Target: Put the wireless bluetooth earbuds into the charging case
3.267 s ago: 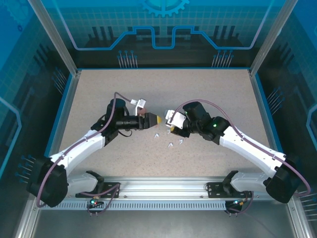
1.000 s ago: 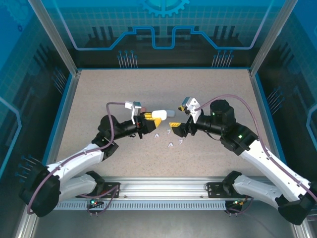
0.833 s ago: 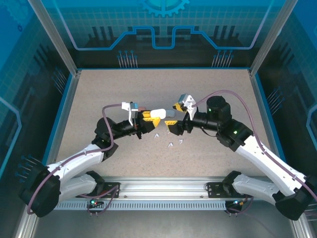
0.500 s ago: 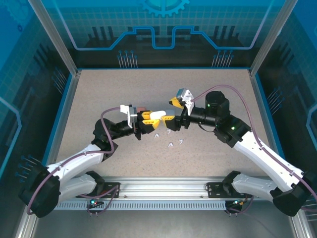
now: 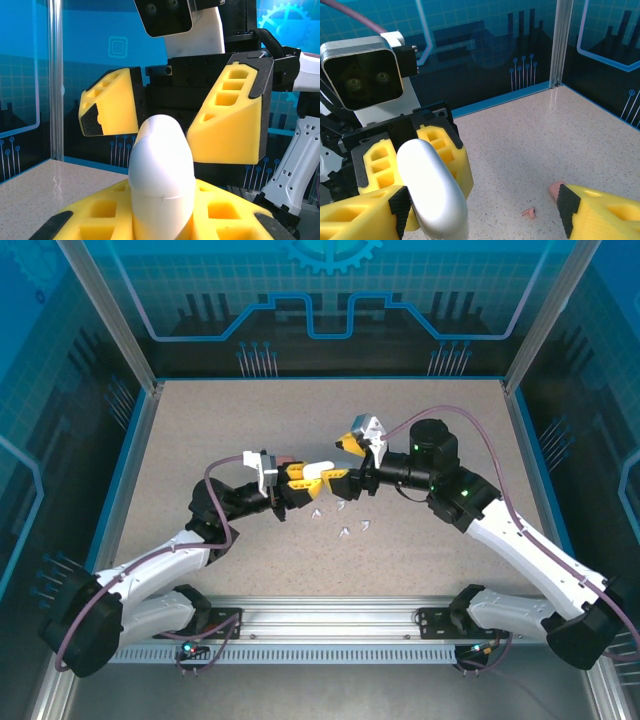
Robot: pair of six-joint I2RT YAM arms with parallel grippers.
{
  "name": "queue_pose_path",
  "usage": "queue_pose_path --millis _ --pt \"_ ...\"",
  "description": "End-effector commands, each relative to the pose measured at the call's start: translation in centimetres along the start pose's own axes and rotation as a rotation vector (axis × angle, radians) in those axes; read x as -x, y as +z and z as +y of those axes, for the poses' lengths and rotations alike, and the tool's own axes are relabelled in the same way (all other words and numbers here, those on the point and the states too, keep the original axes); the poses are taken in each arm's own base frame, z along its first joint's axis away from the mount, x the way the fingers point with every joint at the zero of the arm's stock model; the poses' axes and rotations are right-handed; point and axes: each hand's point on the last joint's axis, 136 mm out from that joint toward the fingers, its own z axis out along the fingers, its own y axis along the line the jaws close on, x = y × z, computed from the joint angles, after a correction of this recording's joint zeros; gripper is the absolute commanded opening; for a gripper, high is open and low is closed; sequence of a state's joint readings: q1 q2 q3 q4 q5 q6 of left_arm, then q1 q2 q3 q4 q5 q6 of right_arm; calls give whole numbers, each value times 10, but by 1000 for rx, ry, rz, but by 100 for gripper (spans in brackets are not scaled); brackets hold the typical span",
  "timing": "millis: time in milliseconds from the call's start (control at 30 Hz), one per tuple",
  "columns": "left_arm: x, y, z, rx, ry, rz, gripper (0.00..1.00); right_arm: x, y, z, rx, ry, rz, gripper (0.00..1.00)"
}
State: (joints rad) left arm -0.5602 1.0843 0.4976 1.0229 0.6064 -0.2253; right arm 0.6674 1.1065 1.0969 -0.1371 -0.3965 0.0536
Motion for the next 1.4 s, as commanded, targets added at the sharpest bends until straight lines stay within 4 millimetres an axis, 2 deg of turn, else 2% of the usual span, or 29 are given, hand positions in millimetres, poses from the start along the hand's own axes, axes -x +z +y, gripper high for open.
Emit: queue_pose_path --millis 0,467,633,767,933,1033,1133,1233,1367 --pt "18 4 -13 -62 78 -44 4 22 -1 -10 -60 -15 -49 80" --pt "15 4 -11 -54 74 -38 4 33 -2 -14 -79 -36 -50 80" --pt "12 3 -9 -41 74 -35 4 38 -7 -4 -31 -48 -73 82" --pt "8 1 -7 -26 78 -31 4 43 -19 -6 -49 -28 -120 85" --pt "3 -3 -6 -11 91 -27 3 38 -39 -22 -194 28 -120 98" --pt "1 -6 -7 -4 106 -27 3 21 -49 -41 -326 105 -54 100" --pt "0 -9 -9 0 124 -31 4 -12 -56 -64 -460 194 63 100" --pt "0 -13 -11 6 137 -32 3 -60 -67 -94 -634 374 178 100" --pt "0 -17 -12 20 151 -34 3 -129 -69 -111 -738 629 330 100"
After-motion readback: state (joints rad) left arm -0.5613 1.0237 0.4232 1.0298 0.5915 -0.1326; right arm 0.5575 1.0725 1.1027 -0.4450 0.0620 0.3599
